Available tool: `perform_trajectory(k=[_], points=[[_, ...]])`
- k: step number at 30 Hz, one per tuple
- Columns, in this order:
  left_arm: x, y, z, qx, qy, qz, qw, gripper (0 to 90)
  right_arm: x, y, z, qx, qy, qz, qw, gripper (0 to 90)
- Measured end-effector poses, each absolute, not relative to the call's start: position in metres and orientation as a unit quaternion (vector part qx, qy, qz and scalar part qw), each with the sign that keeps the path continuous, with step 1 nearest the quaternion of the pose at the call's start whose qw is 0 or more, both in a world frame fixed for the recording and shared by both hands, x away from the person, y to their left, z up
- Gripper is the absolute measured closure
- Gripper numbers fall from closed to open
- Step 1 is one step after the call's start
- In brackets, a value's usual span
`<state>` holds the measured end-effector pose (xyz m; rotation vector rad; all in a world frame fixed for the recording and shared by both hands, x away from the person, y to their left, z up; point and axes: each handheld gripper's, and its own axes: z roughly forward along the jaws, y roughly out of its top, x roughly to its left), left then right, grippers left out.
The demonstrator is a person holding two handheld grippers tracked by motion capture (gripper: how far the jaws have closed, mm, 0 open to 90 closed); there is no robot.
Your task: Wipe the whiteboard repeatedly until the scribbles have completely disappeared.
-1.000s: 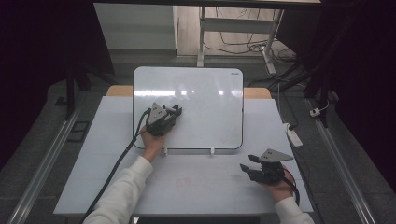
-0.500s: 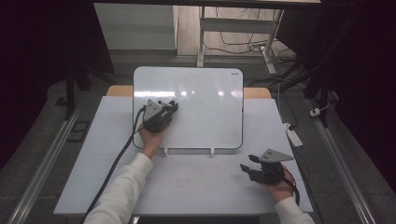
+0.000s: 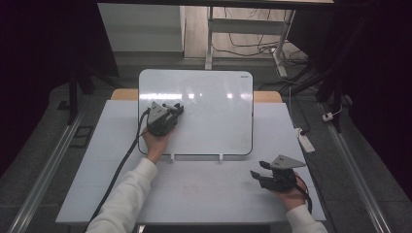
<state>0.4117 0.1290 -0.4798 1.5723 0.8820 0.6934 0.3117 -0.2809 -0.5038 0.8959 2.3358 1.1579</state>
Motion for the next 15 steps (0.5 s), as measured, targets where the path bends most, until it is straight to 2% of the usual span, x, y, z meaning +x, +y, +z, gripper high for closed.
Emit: perform_trajectory(k=[5,15], points=[[0.406,0.105,-0.488,0.683,0.353,0.290,0.570,78.4,0.312,-0.281,-0.503,0.320,0.831,0.413,0.191,45.2],[0.416,0.122,-0.476,0.672,0.372,0.295,0.568,78.4,0.311,-0.284,-0.502,0.321,0.829,0.416,0.192,45.2]])
